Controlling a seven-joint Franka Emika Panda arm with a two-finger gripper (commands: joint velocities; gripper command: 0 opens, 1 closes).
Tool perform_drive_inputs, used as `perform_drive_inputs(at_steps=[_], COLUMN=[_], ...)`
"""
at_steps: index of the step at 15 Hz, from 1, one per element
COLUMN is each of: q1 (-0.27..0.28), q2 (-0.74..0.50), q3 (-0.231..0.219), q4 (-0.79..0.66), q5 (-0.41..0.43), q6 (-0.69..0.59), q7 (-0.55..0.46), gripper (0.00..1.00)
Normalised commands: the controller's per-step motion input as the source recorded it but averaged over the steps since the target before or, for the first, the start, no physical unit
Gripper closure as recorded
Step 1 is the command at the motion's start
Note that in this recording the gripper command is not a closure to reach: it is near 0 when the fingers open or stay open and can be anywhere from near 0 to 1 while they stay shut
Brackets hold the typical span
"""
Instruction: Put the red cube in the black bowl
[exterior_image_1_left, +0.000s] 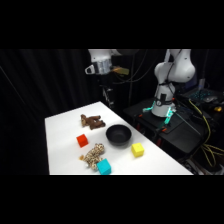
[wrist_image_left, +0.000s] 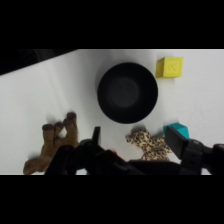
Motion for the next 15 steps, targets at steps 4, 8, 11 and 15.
perform_drive_inputs(at_steps=[4,8,11,15], q1=[-0.032,-0.072,-0.065,-0.067], q2=[0.59,0.54,0.4,0.29], q3=[-0.042,-0.009,0.02,0.04], q4=[0.75,0.66,0.51,0.36], q5=[0.034,0.018,-0.006,0.006], q6=[-0.14,-0.06,0.06,0.13], q7=[-0.34,-0.49,-0.28,-0.19], gripper=[0.0,0.0,0.0,0.0])
